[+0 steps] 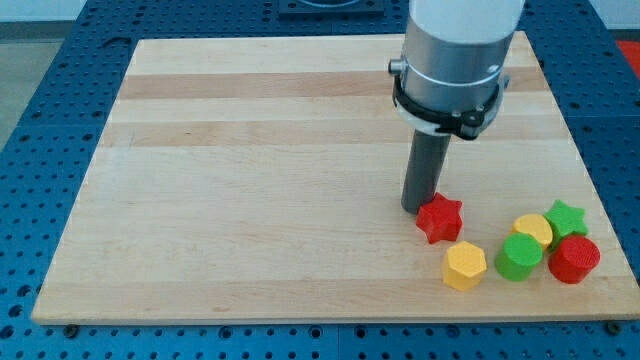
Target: Move the blue cube above the yellow heart
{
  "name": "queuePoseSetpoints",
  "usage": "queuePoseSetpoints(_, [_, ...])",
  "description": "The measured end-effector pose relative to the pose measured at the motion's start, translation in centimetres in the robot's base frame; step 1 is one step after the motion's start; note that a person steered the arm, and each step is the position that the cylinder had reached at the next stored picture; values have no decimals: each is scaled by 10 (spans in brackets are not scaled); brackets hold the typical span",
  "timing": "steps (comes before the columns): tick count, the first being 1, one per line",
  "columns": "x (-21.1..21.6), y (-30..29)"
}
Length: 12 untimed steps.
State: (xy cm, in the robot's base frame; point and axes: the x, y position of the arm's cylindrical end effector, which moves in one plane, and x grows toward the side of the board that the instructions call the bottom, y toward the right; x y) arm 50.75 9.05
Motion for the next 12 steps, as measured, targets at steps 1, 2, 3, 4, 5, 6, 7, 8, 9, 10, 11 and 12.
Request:
queuePoseSetpoints(1, [15,0])
queuePoseSetpoints(2, [25,0])
queuePoseSetpoints(3, [27,1])
queuePoseSetpoints(4, [21,-3])
queuePoseSetpoints(5, [-16,-18])
queuePoseSetpoints(6, [-54,19])
queuePoseSetpoints(7, [-98,102])
queuePoseSetpoints(8, [-163,168])
queuePoseSetpoints(9, [-238,194])
queuePoseSetpoints(10, [-267,158])
queuePoseSetpoints(11, [-265,89])
queuePoseSetpoints(12, [-235,40])
